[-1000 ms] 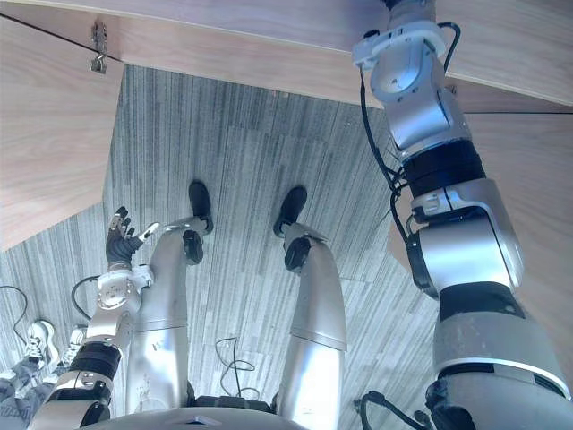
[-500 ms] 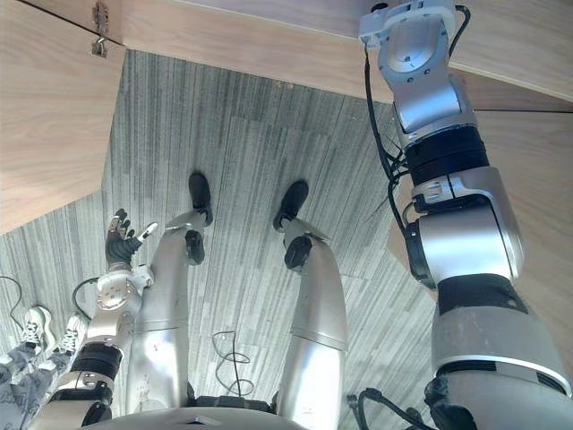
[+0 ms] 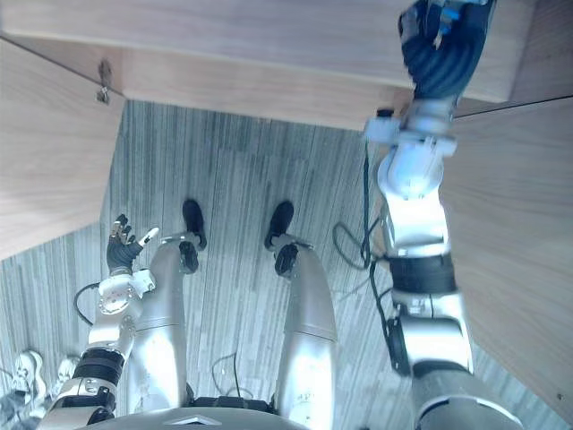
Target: Walk over to the cabinet, pick up the folder, carry it to the office cabinet, place the folder inside the office cabinet, then close the office cabinet door
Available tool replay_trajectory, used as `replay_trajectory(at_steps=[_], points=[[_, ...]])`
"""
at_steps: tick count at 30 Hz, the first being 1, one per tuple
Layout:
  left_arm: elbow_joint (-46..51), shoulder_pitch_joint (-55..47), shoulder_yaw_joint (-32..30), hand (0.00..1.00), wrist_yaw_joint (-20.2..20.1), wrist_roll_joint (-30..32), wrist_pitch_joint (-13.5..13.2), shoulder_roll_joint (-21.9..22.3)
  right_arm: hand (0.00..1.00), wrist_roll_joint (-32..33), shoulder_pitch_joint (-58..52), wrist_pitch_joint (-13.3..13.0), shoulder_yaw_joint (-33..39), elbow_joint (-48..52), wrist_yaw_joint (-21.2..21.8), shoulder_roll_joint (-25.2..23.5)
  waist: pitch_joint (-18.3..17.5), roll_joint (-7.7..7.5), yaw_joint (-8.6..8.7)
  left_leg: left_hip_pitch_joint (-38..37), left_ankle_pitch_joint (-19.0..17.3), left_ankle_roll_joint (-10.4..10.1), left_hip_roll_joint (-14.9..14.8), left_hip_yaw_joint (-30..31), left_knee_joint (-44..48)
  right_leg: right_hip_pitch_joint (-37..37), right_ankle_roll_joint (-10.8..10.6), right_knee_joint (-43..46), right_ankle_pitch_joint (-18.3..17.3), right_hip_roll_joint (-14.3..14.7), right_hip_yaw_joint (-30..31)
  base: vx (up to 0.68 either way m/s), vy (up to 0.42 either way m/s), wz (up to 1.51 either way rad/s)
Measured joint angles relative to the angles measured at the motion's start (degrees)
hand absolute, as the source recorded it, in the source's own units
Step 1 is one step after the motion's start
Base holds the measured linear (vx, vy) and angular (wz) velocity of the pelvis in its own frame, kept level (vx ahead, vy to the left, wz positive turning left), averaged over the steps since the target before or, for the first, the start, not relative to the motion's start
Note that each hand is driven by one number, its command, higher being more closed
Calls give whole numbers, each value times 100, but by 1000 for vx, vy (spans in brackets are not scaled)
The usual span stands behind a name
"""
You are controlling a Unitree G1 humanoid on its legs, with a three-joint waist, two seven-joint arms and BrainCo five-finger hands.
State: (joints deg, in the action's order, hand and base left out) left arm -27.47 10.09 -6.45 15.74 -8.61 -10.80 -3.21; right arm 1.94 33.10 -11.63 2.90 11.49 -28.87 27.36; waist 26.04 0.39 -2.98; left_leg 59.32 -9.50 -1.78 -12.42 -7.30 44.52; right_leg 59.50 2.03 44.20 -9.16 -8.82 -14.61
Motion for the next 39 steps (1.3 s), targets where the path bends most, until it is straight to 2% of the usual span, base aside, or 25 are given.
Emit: replay_trajectory(at_steps=[3,4,5,7,12,13,15,17,19,20,24,29,33,39], points=[[-17,-157,5,0,-76,63,100,75,100,-11,-1035,-201,-25,798,36,-699,-94,-40,48,-670,-82,-37,-51,-108,-169,-625,-41,-211,8,26,-31,13,-1,-18],[-20,-266,20,0,-126,119,103,118,100,-11,-1371,-262,-112,906,109,-893,-248,-49,76,-831,-117,-49,-60,-122,-203,-787,-63,-269,-1,45,-35,71,1,-13],[-43,-471,61,0,-194,212,113,184,100,-9,-1899,-350,-353,1036,322,-1132,-488,-85,92,-1148,-156,-55,-91,-193,-275,-1073,-88,-379,-19,89,-12,105,10,-15],[-128,-616,105,0,-259,292,124,234,100,-11,-2310,-464,-653,1052,578,-1269,-597,-96,126,-1577,-216,-53,-101,-251,-384,-1493,-115,-533,-37,116,3,114,24,-13],[-489,-1059,154,0,-404,493,184,309,100,-21,-3756,-519,-1308,769,1339,-1835,-1153,-178,148,-2773,-290,-46,-70,-479,-960,-2629,-241,-1200,13,220,67,140,39,-11],[-608,-1154,186,0,-410,549,211,293,100,-22,-3986,-516,-1352,458,1469,-1950,-1255,-231,154,-3080,-285,-49,-31,-553,-1149,-2871,-245,-1356,76,229,132,187,62,-14],[-856,-1263,281,0,-471,632,241,242,100,-104,-4244,-464,-1324,-115,1630,-2067,-1387,-239,205,-3486,-275,-51,38,-616,-1389,-3236,-292,-1581,120,227,166,154,60,-9],[-1337,-1308,436,0,-555,776,284,108,100,-439,-4343,-340,-1249,-1265,1790,-2115,-1597,-234,306,-3874,-189,-66,169,-654,-1790,-3604,-365,-1974,246,229,201,105,53,-4],[-1650,-1300,441,0,-609,823,304,56,100,-657,-4282,-187,-1106,-2239,1841,-2136,-1664,-195,368,-4145,-81,-59,253,-682,-2124,-3898,-407,-2373,407,256,215,94,52,-1],[-1745,-1313,446,0,-611,915,324,21,0,-738,-4207,-88,-995,-2810,1843,-2135,-1683,-165,374,-4304,-7,-55,298,-701,-2322,-4080,-433,-2627,528,279,236,113,63,0],[-2034,-1387,439,0,-617,1123,341,-134,0,-1095,-4068,185,-627,-4300,1842,-2213,-1785,-130,364,-4891,274,-30,465,-828,-2988,-4669,-483,-3421,927,336,289,75,39,-9],[-2462,-1436,430,0,-662,1278,351,-131,0,-1133,-3932,402,-142,-5712,1827,-2226,-2060,-93,362,-5495,583,16,713,-846,-3742,-5297,-550,-4217,1320,330,302,2,21,0],[-2612,-1535,410,0,-669,1326,420,-135,0,-1129,-3895,571,81,-6119,1813,-2222,-2201,-137,363,-5693,741,32,842,-836,-4081,-5419,-586,-4412,1417,281,325,-57,30,0],[-2821,-1608,361,0,-787,1380,521,-130,0,-1114,-3903,688,357,-6387,1794,-2237,-2293,-203,351,-6116,946,-17,1079,-654,-4770,-5582,-623,-4594,1441,207,513,-69,34,-1]])
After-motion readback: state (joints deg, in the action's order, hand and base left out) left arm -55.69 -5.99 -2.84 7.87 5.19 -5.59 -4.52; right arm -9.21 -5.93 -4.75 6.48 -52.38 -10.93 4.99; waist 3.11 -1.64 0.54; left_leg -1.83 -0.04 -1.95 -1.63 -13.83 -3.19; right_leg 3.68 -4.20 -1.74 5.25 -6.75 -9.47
